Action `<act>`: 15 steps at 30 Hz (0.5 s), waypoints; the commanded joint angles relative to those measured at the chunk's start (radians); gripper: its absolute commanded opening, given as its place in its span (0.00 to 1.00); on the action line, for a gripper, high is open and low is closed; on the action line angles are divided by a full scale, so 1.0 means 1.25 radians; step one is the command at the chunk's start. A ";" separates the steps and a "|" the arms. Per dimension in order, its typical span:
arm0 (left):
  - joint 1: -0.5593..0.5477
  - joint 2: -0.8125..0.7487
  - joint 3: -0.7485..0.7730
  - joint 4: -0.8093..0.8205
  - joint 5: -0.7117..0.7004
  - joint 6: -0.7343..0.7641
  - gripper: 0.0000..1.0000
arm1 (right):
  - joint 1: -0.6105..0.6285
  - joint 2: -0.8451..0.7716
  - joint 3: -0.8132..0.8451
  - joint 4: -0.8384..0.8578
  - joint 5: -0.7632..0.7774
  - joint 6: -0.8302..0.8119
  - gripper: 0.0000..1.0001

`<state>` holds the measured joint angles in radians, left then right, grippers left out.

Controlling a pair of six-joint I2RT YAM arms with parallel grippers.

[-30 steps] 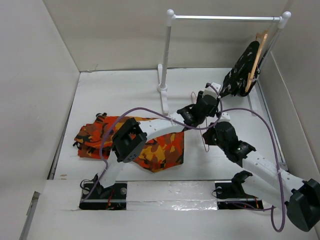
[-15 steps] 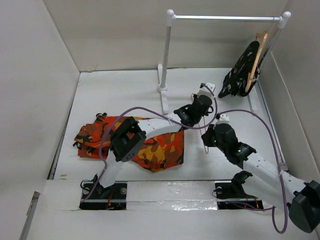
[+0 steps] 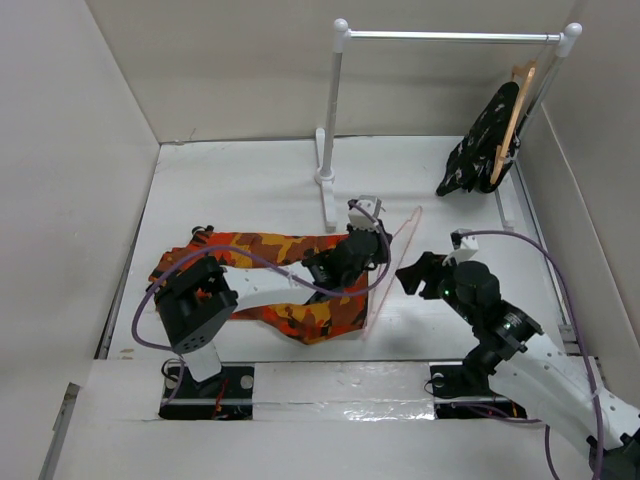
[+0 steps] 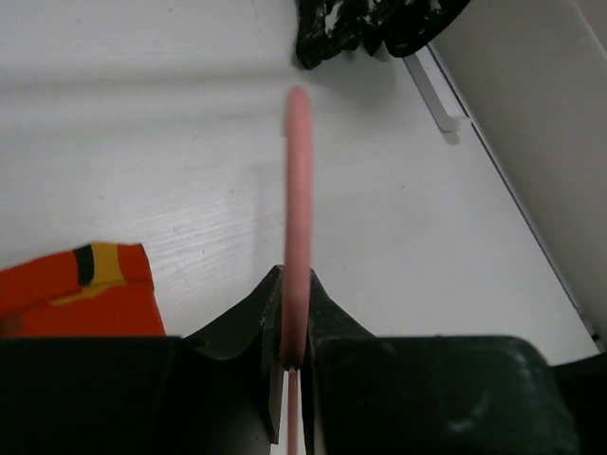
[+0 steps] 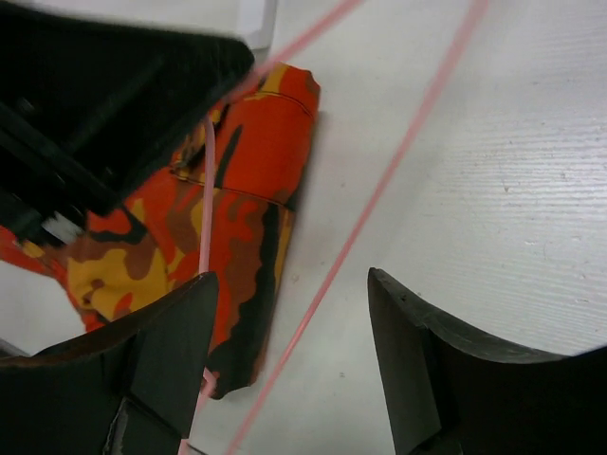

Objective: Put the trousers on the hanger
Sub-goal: Pick up the hanger from the clothesline, then place the trousers on the hanger.

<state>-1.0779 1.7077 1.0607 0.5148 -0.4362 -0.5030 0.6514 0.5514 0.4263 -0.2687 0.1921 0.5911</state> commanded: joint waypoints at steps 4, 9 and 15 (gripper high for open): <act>-0.035 -0.081 -0.161 0.214 -0.059 -0.134 0.00 | 0.004 -0.074 0.042 0.010 -0.093 -0.013 0.69; -0.042 -0.112 -0.267 0.273 -0.138 -0.207 0.00 | 0.004 0.029 0.004 0.108 -0.144 0.009 0.09; -0.084 -0.138 -0.377 0.353 -0.261 -0.313 0.00 | 0.019 0.202 -0.027 0.279 -0.184 0.028 0.11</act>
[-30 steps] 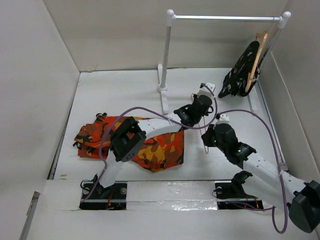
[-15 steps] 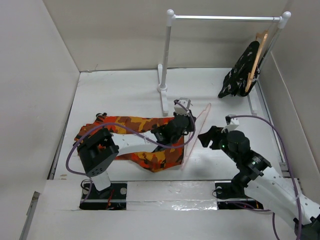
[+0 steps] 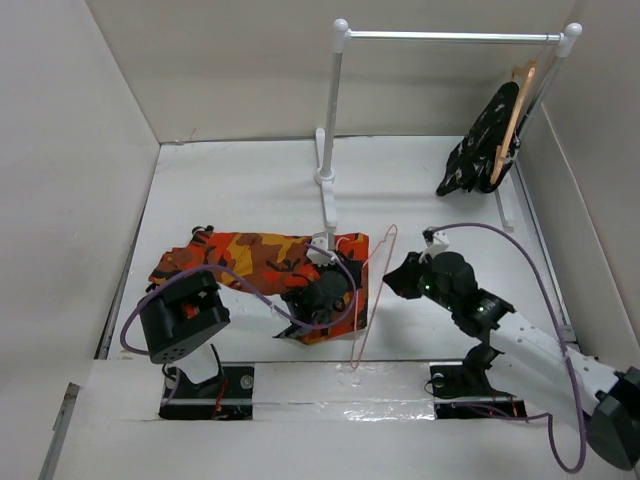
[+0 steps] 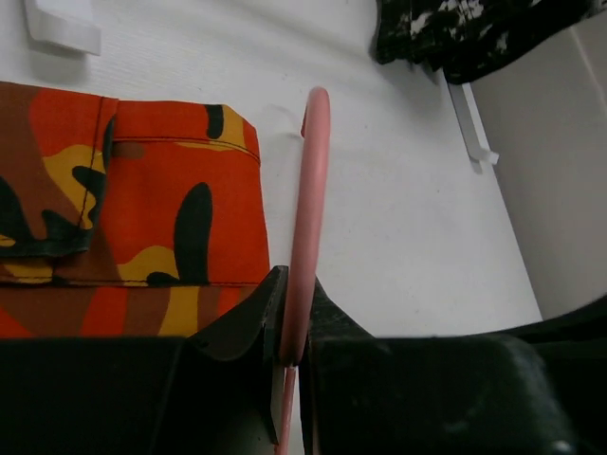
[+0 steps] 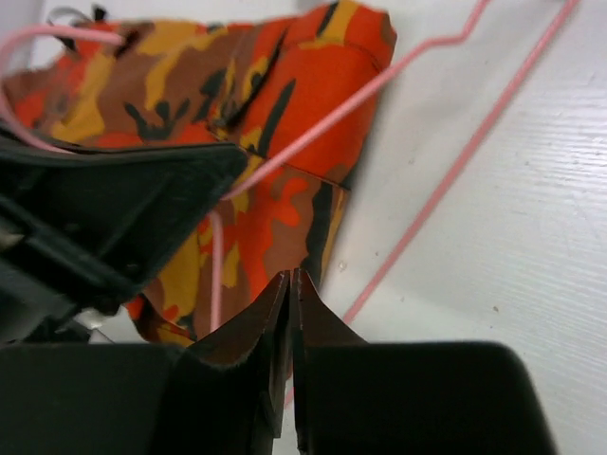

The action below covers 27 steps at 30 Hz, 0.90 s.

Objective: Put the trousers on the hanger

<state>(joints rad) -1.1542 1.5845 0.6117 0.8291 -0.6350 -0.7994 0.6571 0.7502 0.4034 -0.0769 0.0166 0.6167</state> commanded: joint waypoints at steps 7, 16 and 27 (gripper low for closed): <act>-0.023 0.011 -0.029 0.126 -0.133 -0.094 0.00 | 0.045 0.267 -0.018 0.323 -0.084 0.029 0.56; -0.008 0.015 -0.056 0.120 -0.124 -0.078 0.00 | 0.071 0.500 -0.027 0.488 -0.079 0.078 0.59; 0.026 -0.077 -0.121 0.011 -0.166 0.016 0.00 | 0.052 0.199 -0.102 0.332 0.011 0.080 0.00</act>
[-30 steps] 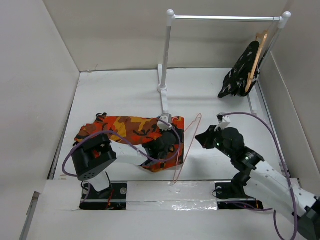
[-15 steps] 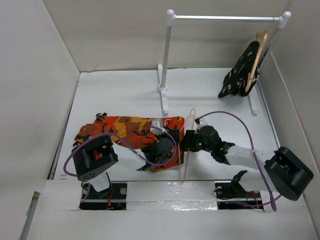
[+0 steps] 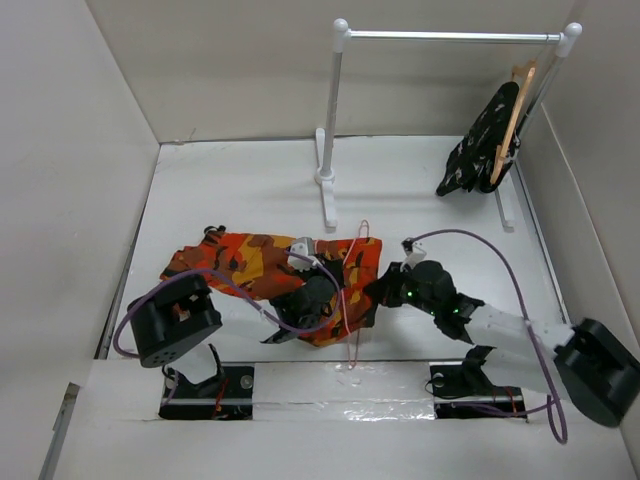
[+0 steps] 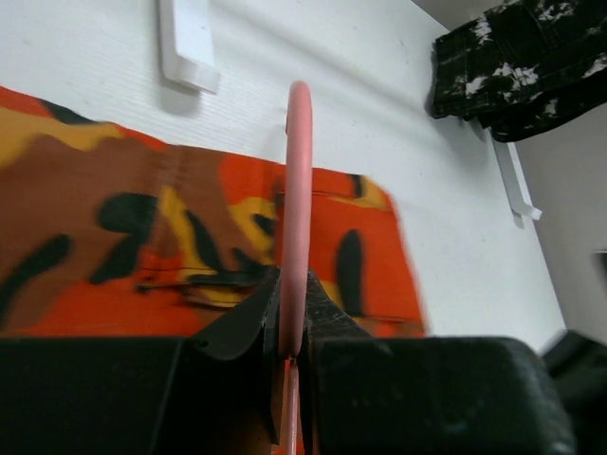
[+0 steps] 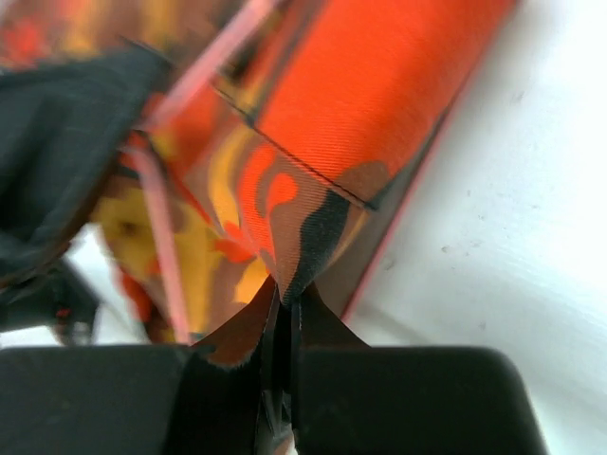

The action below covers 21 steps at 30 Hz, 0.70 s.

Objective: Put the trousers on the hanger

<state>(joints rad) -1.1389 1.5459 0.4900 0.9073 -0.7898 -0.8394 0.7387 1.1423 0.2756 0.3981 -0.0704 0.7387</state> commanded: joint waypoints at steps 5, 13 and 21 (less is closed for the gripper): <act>0.023 -0.097 -0.067 -0.079 -0.053 0.059 0.00 | -0.095 -0.417 -0.005 -0.267 0.082 -0.057 0.00; 0.030 -0.239 -0.142 -0.200 -0.085 0.041 0.00 | -0.252 -0.655 0.014 -0.495 0.101 -0.074 0.00; 0.046 -0.343 -0.131 -0.246 -0.067 0.124 0.00 | -0.349 -0.561 0.025 -0.450 -0.013 -0.116 0.00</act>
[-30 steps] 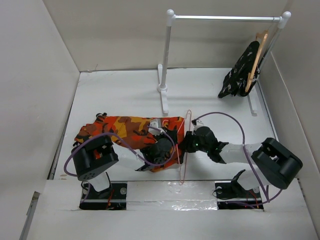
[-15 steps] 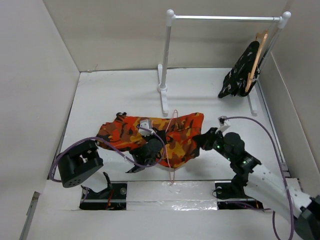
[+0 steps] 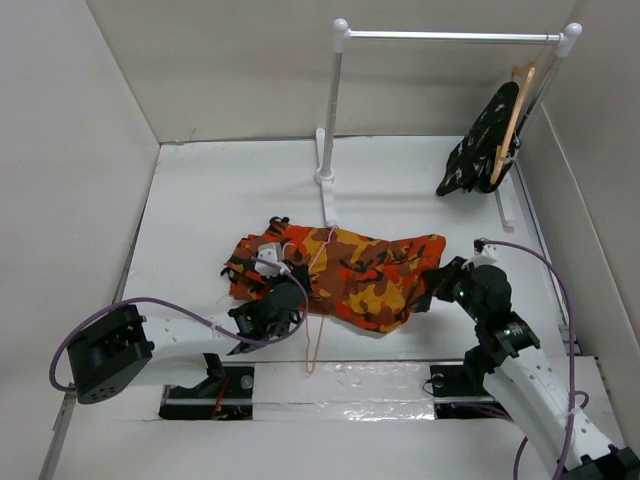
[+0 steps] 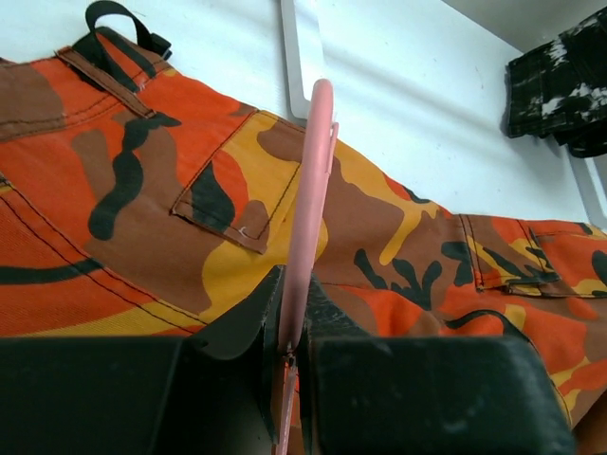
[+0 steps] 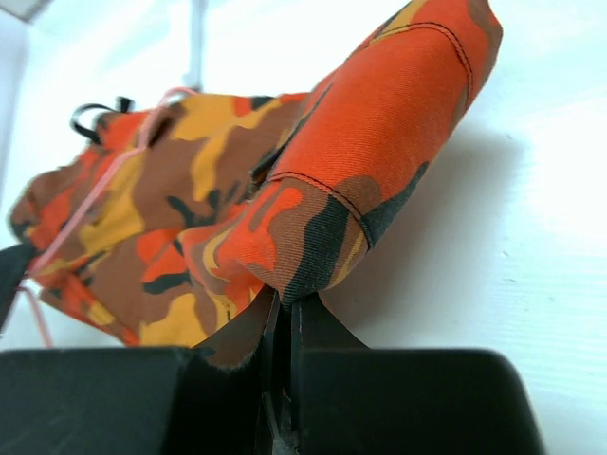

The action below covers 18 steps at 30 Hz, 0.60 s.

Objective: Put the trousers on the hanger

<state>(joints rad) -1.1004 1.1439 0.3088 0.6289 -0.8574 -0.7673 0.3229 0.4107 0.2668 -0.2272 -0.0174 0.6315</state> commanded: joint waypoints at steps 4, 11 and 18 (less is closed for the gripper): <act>0.015 -0.002 0.044 0.005 0.034 0.097 0.00 | -0.025 0.060 0.006 0.104 -0.090 -0.030 0.00; 0.000 0.041 0.078 0.075 0.056 0.078 0.00 | -0.025 0.068 -0.011 0.113 -0.089 -0.028 0.00; -0.015 0.062 0.120 0.106 0.012 0.087 0.00 | -0.025 0.083 0.018 0.082 -0.073 -0.046 0.35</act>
<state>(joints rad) -1.1065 1.2346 0.4007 0.6651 -0.8024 -0.6735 0.2951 0.5121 0.2535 -0.1646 -0.1024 0.6010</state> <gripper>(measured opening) 0.032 0.307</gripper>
